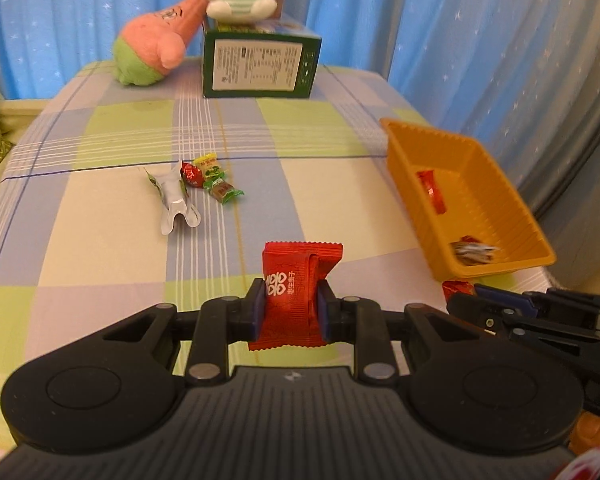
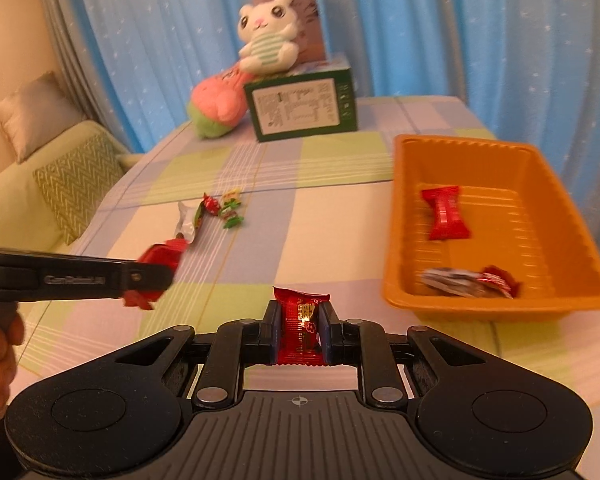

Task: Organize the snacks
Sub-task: 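Carry the red packet and red candy over the orange tray with both tools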

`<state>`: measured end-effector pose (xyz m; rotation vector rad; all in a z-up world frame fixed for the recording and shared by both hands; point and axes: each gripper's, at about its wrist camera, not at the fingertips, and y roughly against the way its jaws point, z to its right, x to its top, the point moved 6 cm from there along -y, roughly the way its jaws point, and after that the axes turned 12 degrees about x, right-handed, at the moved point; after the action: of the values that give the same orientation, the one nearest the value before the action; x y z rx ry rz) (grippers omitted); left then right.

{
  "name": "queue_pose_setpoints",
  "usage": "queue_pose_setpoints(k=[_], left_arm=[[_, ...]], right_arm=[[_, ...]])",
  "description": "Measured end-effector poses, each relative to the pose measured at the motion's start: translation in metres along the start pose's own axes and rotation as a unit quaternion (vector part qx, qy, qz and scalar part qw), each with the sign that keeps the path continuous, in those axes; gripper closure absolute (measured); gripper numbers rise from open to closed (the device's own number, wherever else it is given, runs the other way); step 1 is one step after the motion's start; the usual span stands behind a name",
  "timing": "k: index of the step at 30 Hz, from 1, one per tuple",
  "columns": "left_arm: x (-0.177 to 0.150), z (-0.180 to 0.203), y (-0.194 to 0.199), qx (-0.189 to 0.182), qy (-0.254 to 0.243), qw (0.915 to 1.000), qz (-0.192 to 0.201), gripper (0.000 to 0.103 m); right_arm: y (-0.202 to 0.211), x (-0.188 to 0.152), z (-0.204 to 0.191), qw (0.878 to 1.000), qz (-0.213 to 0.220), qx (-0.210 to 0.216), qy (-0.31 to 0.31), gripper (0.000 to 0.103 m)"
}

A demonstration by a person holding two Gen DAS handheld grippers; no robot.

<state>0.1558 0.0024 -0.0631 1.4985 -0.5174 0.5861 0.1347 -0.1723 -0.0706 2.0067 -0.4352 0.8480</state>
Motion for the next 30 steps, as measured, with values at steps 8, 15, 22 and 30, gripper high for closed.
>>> queue_pose_setpoints(k=[8,15,22,30], left_arm=[[-0.008,0.02,0.037,-0.014,0.013,0.9997,0.016,0.08],[-0.01,0.042,0.046,-0.029,0.003,0.9994,0.018,0.08],[-0.008,0.063,0.047,-0.043,-0.007,0.9989,0.019,0.08],[-0.002,0.084,0.044,-0.055,-0.015,0.9982,0.019,0.08]], right_arm=[[0.046,-0.004,0.012,0.999,0.026,-0.024,-0.012,0.083],[0.068,0.0,0.025,0.998,0.044,-0.041,-0.022,0.083],[0.081,0.004,0.039,0.997,0.054,-0.052,-0.032,0.083],[0.089,0.006,0.055,0.995,0.06,-0.062,-0.044,0.083]])
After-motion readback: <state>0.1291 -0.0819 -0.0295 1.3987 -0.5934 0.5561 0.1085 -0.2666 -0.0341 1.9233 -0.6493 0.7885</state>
